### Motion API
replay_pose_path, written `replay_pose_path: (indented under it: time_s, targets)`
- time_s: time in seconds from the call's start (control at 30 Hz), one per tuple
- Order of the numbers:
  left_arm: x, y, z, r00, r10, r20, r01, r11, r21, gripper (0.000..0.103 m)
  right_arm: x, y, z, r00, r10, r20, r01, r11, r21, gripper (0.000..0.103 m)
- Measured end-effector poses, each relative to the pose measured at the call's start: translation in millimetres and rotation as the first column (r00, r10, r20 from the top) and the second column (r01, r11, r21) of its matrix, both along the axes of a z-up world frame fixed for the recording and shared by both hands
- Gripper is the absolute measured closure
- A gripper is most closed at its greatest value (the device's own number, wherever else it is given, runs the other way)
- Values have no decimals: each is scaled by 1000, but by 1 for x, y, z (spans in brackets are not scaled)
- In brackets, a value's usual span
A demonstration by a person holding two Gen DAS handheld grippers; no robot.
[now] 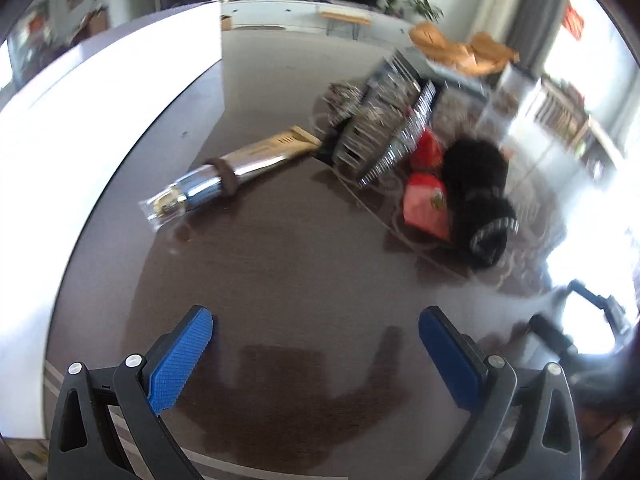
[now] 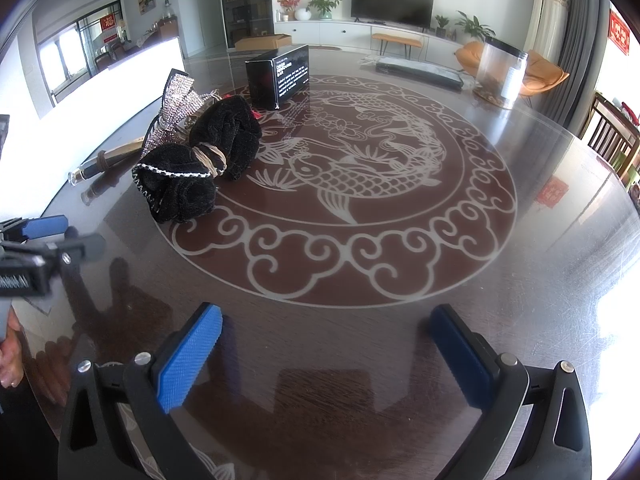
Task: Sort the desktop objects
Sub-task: 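Lower the right tool onto the black fuzzy pom-pom scrunchies and close it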
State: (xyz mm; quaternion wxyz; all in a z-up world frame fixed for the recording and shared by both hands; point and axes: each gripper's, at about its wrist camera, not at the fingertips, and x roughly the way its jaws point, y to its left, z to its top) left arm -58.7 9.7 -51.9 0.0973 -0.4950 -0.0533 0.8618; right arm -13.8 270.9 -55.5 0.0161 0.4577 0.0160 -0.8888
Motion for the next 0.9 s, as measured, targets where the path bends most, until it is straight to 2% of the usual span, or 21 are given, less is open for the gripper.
replay_pose_path:
  time_s: [0.07, 0.13, 0.23, 0.3, 0.37, 0.5, 0.53, 0.6, 0.73, 0.9]
  targets:
    - [-1, -15, 2, 999, 49, 0, -48, 996, 80, 0, 0, 0, 0, 1000, 0, 0, 0, 1000, 0, 0]
    - [0, -23, 1, 996, 87, 3, -87, 992, 96, 0, -1, 1, 2, 1000, -5, 1, 5, 1000, -16, 0]
    - [-1, -28, 2, 994, 107, 2, -107, 989, 99, 0, -7, 6, 20, 998, 0, -67, -13, 980, -201, 0]
    - [-3, -25, 3, 995, 104, -11, -102, 991, 89, 0, -18, -2, 33, 995, 0, -101, -23, 974, -225, 0]
    - [-5, -21, 3, 994, 101, -30, -100, 994, 53, 0, -43, -21, 40, 995, 58, -82, -76, 970, -233, 0]
    - [-9, -18, 2, 996, 88, -32, -88, 996, 5, 0, -85, -58, 32, 987, 152, -45, -158, 967, -201, 2]
    - [-11, -20, 2, 996, 85, -27, -85, 996, 2, 0, -89, -62, 29, 985, 165, -41, -170, 964, -206, 7]
    - [-12, -21, 1, 996, 82, -20, -82, 997, -2, 0, -98, -68, 21, 981, 196, 2, -191, 958, -214, 49]
    - [-11, -20, -1, 997, 74, -14, -74, 997, 11, 0, -85, -57, 24, 983, 184, -15, -183, 961, -205, 56]
    - [-9, -7, -1, 1000, 17, -19, -17, 1000, -22, 0, -46, -7, 30, 994, 103, -21, -105, 984, -143, 57]
